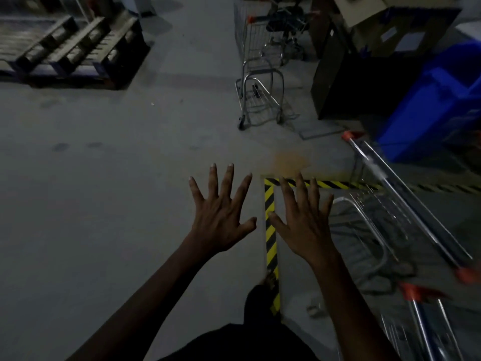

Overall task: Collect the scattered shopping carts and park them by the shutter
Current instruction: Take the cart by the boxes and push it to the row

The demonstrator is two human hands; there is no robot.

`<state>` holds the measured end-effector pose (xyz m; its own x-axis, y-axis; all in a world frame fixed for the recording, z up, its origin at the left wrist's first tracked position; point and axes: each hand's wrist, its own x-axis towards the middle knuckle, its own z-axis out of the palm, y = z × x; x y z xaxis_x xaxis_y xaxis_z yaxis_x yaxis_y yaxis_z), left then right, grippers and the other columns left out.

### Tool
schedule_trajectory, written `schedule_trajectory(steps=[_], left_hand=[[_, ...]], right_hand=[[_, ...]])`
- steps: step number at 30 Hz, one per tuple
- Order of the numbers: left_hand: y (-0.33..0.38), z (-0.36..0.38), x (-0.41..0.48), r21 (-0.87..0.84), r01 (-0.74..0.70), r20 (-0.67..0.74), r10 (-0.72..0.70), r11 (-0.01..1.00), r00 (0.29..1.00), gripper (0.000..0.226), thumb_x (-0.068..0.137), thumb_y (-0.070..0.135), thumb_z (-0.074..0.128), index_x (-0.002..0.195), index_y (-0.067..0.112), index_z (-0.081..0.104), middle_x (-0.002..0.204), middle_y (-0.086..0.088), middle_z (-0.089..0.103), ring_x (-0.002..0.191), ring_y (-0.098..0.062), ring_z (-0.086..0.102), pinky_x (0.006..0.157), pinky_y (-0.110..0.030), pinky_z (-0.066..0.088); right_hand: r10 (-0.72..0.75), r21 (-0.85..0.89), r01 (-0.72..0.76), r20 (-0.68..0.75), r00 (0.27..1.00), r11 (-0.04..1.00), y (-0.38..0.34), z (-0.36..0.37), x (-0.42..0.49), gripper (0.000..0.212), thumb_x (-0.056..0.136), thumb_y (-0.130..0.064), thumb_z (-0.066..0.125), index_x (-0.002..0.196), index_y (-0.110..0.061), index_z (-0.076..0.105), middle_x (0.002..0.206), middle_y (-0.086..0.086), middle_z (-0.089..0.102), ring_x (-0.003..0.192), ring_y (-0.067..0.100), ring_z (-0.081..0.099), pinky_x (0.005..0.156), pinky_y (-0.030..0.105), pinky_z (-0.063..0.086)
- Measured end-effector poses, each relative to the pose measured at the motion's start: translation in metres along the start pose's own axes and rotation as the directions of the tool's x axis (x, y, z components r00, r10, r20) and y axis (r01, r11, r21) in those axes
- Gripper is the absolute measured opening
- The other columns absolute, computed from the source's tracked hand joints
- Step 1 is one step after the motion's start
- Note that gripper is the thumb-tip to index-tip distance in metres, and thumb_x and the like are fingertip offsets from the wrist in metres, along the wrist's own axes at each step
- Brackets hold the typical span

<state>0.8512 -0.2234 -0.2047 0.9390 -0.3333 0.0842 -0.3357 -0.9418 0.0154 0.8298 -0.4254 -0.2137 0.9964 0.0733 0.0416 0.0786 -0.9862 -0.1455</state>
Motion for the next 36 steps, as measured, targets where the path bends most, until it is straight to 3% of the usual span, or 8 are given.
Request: schedule_trajectory(steps=[3,11,18,22,27,30,36], left_hand=[[-0.006,-0.006,0.072,-0.017,0.046,0.050,-0.045,0.999,0.998,0.090,0.080,0.076,0.025,0.154,0.031,0.002,0.162,-0.010,-0.003,0.145,-0.042,-0.011,0.103,-0.075,0.000],[-0.025,-0.003,0.251,-0.086,0.110,0.021,-0.108,0.990,0.994,0.087,0.081,0.076,0.020,0.153,0.035,-0.008,0.162,-0.005,-0.012,0.145,-0.038,-0.018,0.105,-0.071,-0.005],[-0.047,0.038,0.399,-0.168,0.047,0.032,-0.042,0.985,0.999,0.089,0.078,0.084,0.008,0.152,0.037,-0.008,0.162,-0.005,-0.009,0.145,-0.039,-0.015,0.104,-0.073,0.000],[-0.064,0.049,0.504,-0.206,-0.005,0.016,0.009,0.978,1.000,0.090,0.078,0.081,0.018,0.152,0.036,-0.008,0.162,-0.006,-0.009,0.145,-0.039,-0.014,0.104,-0.074,0.002],[-0.079,0.058,0.624,-0.165,-0.088,-0.015,0.086,0.982,0.996,0.094,0.075,0.078,0.026,0.154,0.031,0.005,0.162,-0.010,0.003,0.146,-0.043,-0.002,0.103,-0.077,0.009],[-0.086,0.059,0.683,-0.181,-0.087,0.009,0.090,0.980,0.996,0.097,0.072,0.079,0.022,0.154,0.028,0.013,0.162,-0.011,0.005,0.146,-0.043,-0.001,0.103,-0.076,0.008],[-0.086,0.076,0.803,-0.148,-0.051,0.046,0.058,0.988,0.997,0.100,0.067,0.080,0.019,0.153,0.033,-0.003,0.162,-0.008,-0.004,0.146,-0.040,-0.009,0.105,-0.073,0.005]], right_hand=[[0.007,0.056,-0.007,0.011,1.000,0.998,0.026,-0.009,0.078,0.078,0.087,-0.068,0.019,0.154,-0.031,0.004,0.162,0.005,-0.004,0.147,0.035,-0.005,0.108,0.071,0.007],[-0.047,0.061,0.047,0.011,0.999,0.997,0.087,-0.025,0.257,0.079,0.085,-0.068,0.019,0.154,-0.031,0.008,0.163,0.006,0.000,0.147,0.036,0.000,0.109,0.068,0.002],[-0.010,0.017,0.009,0.044,0.999,1.000,0.123,-0.010,0.388,0.082,0.082,-0.070,0.011,0.152,-0.034,-0.008,0.162,0.001,-0.014,0.147,0.031,-0.013,0.111,0.064,-0.004],[0.061,-0.029,-0.059,0.080,0.995,0.998,0.151,-0.013,0.471,0.083,0.080,-0.071,0.008,0.152,-0.033,-0.006,0.162,0.004,-0.007,0.147,0.033,-0.007,0.111,0.067,0.002],[0.108,-0.062,-0.106,0.037,0.993,0.992,0.187,-0.025,0.578,0.086,0.080,-0.068,0.020,0.154,-0.024,0.014,0.161,0.011,0.012,0.145,0.038,0.014,0.107,0.068,0.016],[0.131,-0.010,-0.131,0.033,0.991,0.991,0.212,-0.028,0.633,0.084,0.084,-0.068,0.025,0.154,-0.027,0.005,0.162,0.007,0.003,0.147,0.032,0.004,0.112,0.060,0.011],[0.090,0.001,-0.090,0.003,0.996,0.996,0.274,-0.020,0.751,0.087,0.083,-0.066,0.031,0.154,-0.026,0.002,0.162,0.007,-0.004,0.148,0.031,-0.001,0.115,0.056,0.008]])
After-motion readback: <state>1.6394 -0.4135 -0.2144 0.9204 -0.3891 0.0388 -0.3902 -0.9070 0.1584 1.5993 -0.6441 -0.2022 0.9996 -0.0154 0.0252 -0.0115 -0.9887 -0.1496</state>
